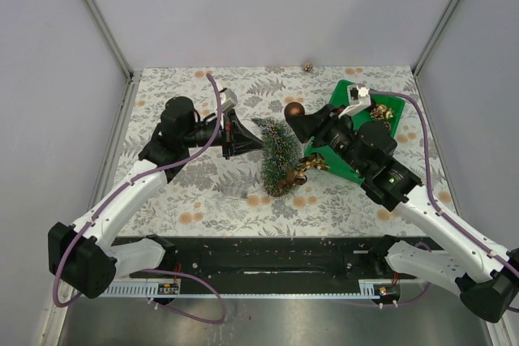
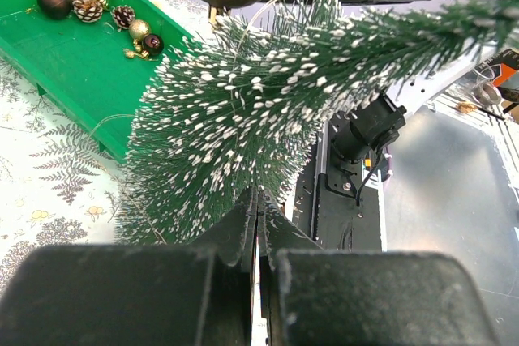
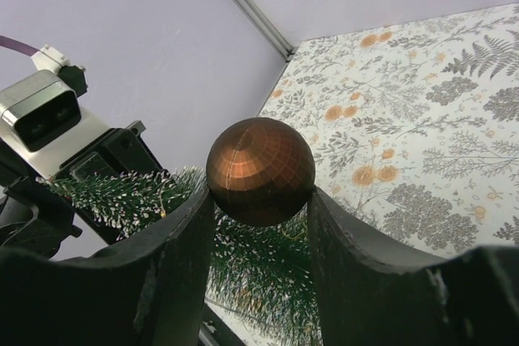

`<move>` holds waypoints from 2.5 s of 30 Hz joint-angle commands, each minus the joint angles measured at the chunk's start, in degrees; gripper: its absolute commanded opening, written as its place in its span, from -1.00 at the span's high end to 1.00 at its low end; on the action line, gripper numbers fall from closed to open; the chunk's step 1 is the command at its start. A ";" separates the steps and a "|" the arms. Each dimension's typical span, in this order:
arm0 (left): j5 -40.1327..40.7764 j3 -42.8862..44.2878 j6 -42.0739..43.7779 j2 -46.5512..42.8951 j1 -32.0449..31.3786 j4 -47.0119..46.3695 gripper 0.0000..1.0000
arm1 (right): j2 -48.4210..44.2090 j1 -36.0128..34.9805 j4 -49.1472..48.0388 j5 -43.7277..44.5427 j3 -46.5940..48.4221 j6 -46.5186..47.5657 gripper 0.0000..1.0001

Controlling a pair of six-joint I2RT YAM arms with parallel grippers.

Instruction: Decorate the small christmas tree

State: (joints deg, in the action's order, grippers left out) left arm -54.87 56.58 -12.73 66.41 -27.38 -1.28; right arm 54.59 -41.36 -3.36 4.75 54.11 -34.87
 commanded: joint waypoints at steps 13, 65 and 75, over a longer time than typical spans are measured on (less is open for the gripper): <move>-0.94 0.03 -1.07 -1.29 0.39 -4.26 1.00 | -0.01 -0.56 -3.59 -3.62 -1.64 -4.50 0.47; -0.67 -1.82 -3.00 -2.34 1.01 -5.93 1.00 | -11.52 -0.47 6.87 -0.09 -8.31 -2.92 0.14; -0.68 -1.82 -3.18 -2.60 1.10 -6.19 1.00 | -12.22 -0.56 6.17 0.17 -9.20 -3.18 -0.25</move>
State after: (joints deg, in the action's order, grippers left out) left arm -54.89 54.70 -15.46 65.58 -26.55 -3.97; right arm 43.59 -41.36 5.39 5.89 44.62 -37.89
